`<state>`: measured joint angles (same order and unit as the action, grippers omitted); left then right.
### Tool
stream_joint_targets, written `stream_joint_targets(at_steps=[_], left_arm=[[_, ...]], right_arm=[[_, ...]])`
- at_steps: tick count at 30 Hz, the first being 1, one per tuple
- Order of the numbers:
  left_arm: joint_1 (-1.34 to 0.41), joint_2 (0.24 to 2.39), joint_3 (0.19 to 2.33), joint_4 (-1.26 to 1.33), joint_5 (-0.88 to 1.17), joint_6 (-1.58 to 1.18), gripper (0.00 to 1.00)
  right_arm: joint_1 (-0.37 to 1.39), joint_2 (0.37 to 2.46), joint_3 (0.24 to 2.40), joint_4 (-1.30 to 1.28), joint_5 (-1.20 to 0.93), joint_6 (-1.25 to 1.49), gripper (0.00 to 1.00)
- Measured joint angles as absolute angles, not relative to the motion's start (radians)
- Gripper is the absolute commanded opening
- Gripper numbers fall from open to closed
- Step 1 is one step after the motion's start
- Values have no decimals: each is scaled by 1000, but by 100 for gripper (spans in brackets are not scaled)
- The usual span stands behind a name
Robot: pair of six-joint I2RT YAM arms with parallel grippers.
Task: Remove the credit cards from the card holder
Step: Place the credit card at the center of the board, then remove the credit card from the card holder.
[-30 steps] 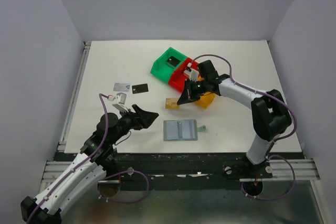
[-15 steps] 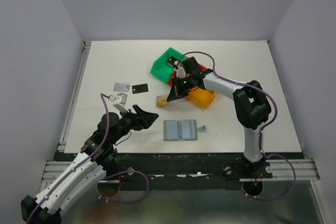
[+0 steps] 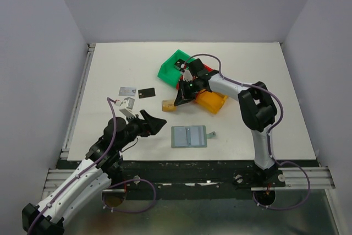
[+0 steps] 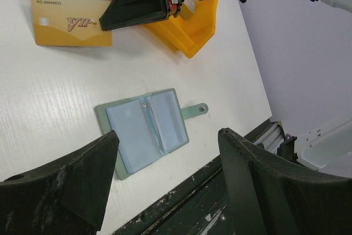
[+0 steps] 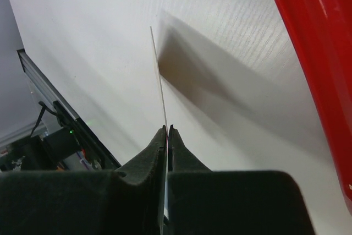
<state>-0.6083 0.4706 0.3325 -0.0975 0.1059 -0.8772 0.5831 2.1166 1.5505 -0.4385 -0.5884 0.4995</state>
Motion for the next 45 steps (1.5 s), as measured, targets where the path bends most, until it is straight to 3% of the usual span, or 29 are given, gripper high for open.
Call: stream_joint_targets(at_steps=[7,26,33,40,45], left_arm=[[-608,477,332,-93,106,-871,84],[-608,476,331,-99,107,-856,84],[-608,498,331,-110,106,-835,85],[-617,606,341,-107,110,-808,85],[-737,746,389,-104,69,-795,86]], right_arm=[[583,2117,1553,-455,-583,498,23],[574,2081,1533,-477,-505,496,37],[574,1772,1352,-495,-425,467,48],[612,1393,1037,-480,-296,433,55],[615,1274,814,-486,-217,449,57]])
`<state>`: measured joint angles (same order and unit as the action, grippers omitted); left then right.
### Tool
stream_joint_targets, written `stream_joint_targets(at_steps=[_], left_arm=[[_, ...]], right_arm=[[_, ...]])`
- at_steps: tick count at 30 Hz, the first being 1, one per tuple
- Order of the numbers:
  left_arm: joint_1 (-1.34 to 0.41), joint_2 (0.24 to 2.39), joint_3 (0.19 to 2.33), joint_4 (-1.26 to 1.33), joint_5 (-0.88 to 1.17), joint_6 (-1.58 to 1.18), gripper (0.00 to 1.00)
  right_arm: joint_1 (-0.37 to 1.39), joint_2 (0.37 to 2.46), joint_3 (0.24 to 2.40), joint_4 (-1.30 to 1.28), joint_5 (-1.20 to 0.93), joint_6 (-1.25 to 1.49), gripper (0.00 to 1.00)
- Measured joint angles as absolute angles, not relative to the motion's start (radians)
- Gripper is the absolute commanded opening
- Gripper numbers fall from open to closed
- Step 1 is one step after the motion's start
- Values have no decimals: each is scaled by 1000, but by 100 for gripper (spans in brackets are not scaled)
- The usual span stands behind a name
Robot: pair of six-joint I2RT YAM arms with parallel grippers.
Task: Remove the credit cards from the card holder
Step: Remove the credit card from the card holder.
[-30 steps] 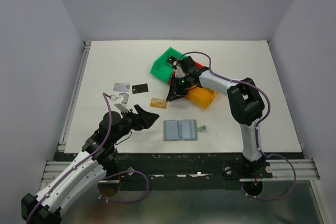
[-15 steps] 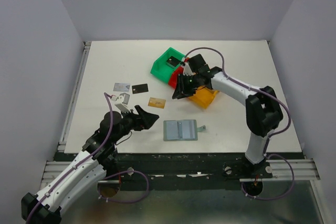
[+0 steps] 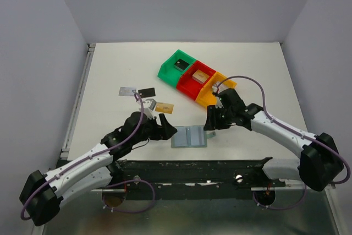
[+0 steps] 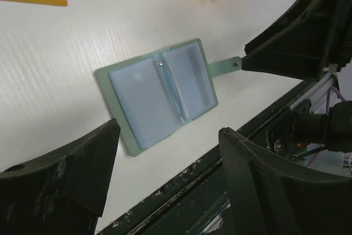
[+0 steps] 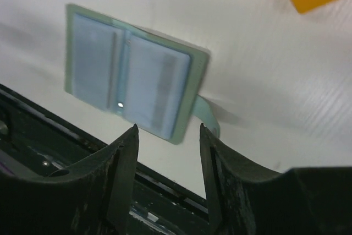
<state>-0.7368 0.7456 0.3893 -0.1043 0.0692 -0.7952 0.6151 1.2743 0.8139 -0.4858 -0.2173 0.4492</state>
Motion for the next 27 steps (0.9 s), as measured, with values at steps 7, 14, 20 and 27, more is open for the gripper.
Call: stream_joint_targets(at_steps=[7,14,20,27], left_arm=[[-833,847,464,-93,-24,-801,89],[-834,856,471,-103,-75,-810,88],[-839,896,479,-100,-75,-813,87],[-840,898,479,-89,-67,-812,87]], right_arm=[[615,1227,668,-484,-145,501,61],[615,1224,617,-447,-103,534,61],[615,1267,609,-406,-95,548,59],[615,1325,610,-363,-101,552,37]])
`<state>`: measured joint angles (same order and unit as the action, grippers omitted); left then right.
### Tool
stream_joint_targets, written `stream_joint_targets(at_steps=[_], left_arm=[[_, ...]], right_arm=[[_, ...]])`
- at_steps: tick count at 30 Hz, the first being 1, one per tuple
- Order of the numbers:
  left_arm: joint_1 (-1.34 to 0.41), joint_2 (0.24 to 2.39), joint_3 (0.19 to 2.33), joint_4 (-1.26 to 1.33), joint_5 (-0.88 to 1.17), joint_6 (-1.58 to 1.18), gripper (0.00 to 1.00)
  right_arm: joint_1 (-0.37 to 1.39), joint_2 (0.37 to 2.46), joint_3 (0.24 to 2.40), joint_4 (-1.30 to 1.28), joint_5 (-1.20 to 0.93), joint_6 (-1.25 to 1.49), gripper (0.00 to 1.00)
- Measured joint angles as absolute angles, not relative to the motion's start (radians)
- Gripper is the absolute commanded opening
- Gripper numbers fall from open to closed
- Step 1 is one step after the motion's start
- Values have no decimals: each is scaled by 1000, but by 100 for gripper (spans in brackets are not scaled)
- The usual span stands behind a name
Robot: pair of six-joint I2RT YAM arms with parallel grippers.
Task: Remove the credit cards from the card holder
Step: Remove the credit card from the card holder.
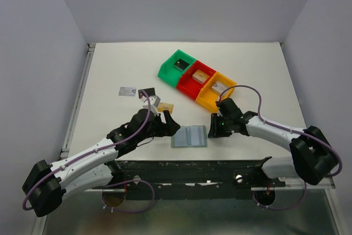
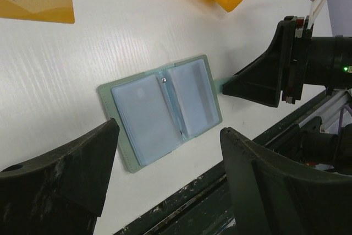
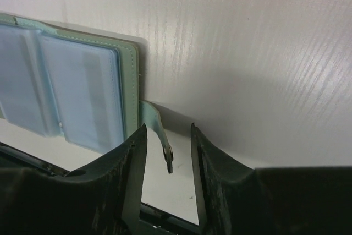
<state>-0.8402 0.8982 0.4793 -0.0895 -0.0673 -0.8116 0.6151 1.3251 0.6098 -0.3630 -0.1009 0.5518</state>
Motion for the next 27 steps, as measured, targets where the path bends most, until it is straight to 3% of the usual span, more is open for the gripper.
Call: stream_joint_targets(at_steps=[4,5,11,17,27], left_arm=[[-840,900,479,-64,-50,-807,86],[-840,901,479,-55,-44,-807,86],[-840,942,480,-30,-24,-786,86],[-843,1048,526,-31,35,-751,75],[-912,1235,651,0,122,-702,75]], right_arm=[[615,1350,612,-340,-111,554,4],[615,1355,612,-337,-115,554,0],[615,1305,599,-302,-169,553,0],[614,1131,554,-249,-263,537,0],[614,1029,518,-205,-372,535,0]])
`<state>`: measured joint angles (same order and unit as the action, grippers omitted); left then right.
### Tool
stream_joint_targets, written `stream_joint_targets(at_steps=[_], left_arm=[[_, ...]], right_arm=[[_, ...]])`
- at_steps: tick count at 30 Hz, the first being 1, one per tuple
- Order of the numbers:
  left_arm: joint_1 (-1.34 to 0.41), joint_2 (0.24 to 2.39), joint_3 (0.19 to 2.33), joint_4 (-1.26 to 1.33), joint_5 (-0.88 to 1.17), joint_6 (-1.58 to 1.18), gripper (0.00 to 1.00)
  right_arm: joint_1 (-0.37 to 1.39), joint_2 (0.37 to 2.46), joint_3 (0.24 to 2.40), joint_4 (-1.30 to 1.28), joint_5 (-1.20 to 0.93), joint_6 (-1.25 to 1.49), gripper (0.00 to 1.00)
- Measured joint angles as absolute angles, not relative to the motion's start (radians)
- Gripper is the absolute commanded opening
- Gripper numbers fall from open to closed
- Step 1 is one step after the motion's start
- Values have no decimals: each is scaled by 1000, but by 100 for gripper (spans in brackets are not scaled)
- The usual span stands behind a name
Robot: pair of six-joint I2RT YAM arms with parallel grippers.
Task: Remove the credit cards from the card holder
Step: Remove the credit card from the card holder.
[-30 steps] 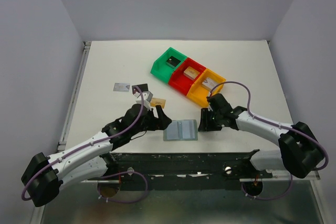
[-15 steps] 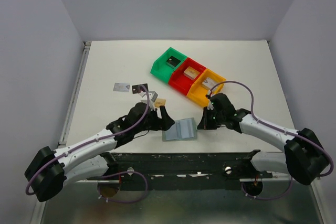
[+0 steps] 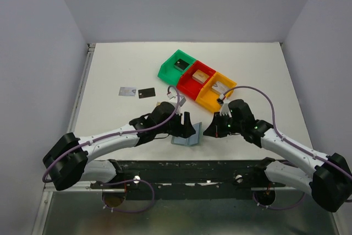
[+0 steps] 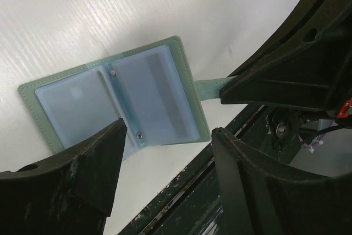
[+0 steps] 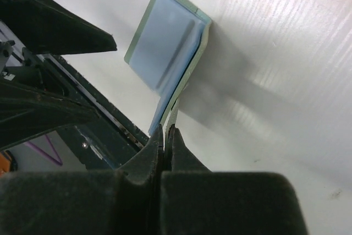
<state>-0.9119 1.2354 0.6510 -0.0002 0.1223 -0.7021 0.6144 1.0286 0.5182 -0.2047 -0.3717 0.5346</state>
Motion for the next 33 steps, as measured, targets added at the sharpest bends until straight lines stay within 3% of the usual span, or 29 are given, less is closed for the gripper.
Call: stream_joint_targets(at_steps=[7,28,33], left_arm=[[-930,1303,675,10,133,-689,68],[-955,1409,729,21,132,-636,67],[-958,1417,729,19,132,-630,63]], right_arm=[[614,1029,514,-191,-404,549,0],[614,1053,513,-172,-405,557,0],[614,1060,513,-172,-405,557,0]])
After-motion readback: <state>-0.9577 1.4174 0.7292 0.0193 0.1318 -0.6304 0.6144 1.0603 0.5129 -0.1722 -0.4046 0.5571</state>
